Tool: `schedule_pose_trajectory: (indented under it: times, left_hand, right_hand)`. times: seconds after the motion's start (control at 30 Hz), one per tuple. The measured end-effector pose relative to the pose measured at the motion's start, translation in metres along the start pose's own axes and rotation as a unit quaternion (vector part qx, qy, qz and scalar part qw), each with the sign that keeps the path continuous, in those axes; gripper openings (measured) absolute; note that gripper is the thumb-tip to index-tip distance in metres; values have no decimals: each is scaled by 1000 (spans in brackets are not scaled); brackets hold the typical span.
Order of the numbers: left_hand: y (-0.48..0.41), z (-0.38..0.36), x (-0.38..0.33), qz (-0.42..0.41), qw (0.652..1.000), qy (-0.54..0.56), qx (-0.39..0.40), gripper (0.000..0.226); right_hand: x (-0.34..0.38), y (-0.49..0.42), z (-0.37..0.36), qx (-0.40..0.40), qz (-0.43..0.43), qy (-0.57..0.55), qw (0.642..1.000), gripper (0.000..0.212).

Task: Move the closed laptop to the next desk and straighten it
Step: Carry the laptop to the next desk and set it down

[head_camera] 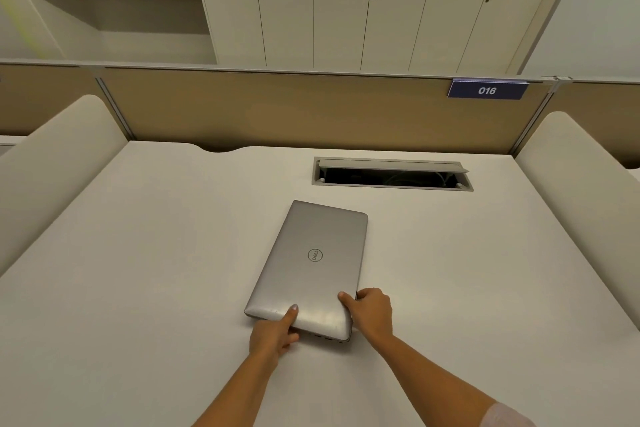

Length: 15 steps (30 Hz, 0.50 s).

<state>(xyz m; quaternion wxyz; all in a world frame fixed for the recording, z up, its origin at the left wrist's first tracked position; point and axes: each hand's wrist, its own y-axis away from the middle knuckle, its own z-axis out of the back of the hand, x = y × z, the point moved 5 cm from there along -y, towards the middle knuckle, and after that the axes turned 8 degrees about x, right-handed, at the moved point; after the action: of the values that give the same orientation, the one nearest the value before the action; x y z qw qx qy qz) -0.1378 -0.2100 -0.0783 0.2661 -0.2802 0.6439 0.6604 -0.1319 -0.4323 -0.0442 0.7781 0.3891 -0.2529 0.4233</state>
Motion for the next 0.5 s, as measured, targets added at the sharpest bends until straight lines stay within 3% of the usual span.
schedule_pose_trajectory:
  times: [0.13, 0.33, 0.5]
  left_hand:
    - [-3, 6, 0, 13, 994, -107, -6, 43]
    - [0, 7, -5, 37, 984, -173, 11, 53]
    - [11, 8, -6, -7, 961, -277, -24, 60]
  right_hand:
    - [2, 3, 0, 7, -2, 28, 1000, 43]
    - [-1, 5, 0, 7, -19, 10, 1000, 38]
    - [-3, 8, 2, 3, -21, -10, 1000, 24]
